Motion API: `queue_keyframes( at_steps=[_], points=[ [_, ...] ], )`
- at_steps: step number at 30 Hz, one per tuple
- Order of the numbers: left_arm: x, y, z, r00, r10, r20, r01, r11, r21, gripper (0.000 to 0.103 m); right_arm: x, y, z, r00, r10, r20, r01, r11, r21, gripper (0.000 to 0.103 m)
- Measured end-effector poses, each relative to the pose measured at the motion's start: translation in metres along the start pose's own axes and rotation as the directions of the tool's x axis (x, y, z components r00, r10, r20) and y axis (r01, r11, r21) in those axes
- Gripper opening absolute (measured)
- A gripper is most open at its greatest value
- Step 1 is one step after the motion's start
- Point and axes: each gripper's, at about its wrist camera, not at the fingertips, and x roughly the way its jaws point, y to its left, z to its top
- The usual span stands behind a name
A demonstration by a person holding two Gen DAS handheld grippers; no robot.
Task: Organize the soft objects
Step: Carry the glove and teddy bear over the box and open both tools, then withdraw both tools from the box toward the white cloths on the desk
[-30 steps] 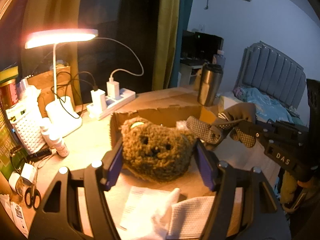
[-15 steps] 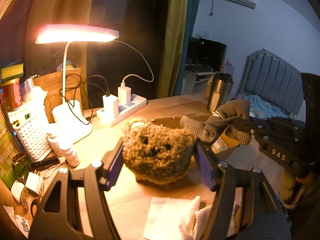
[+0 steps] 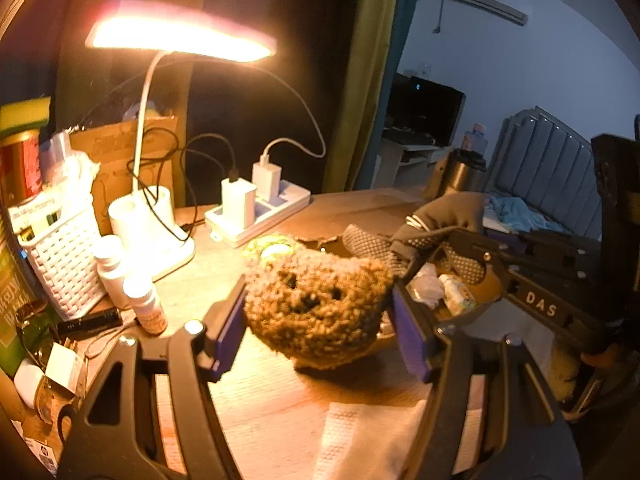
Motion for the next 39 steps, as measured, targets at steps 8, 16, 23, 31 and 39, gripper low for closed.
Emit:
queue_keyframes(
  at_steps=[8, 16, 23, 31, 39],
  points=[
    [0.018, 0.014, -0.004, 0.999, 0.015, -0.043, -0.016, 0.999, -0.037, 0.067, 0.036, 0.011, 0.003, 0.998, 0.050, -0.043, -0.050, 0.999, 0.008, 0.011],
    [0.038, 0.024, -0.009, 0.995, 0.033, -0.090, -0.039, 0.998, -0.058, 0.067, 0.073, 0.018, -0.002, 0.988, 0.101, -0.116, -0.099, 0.995, 0.022, 0.011],
    [0.047, 0.024, -0.010, 0.992, 0.053, -0.111, -0.060, 0.996, -0.062, 0.067, 0.094, 0.013, -0.008, 0.978, 0.104, -0.182, -0.094, 0.994, 0.063, 0.036],
    [0.051, 0.010, -0.006, 0.991, 0.064, -0.116, -0.070, 0.996, -0.048, 0.067, 0.074, -0.018, -0.011, 0.987, 0.083, -0.140, -0.067, 0.991, 0.114, 0.052],
    [0.057, -0.014, 0.003, 0.991, 0.065, -0.115, -0.067, 0.998, -0.014, 0.067, 0.046, -0.039, -0.016, 0.992, 0.091, -0.092, -0.078, 0.988, 0.136, 0.052]
  ],
)
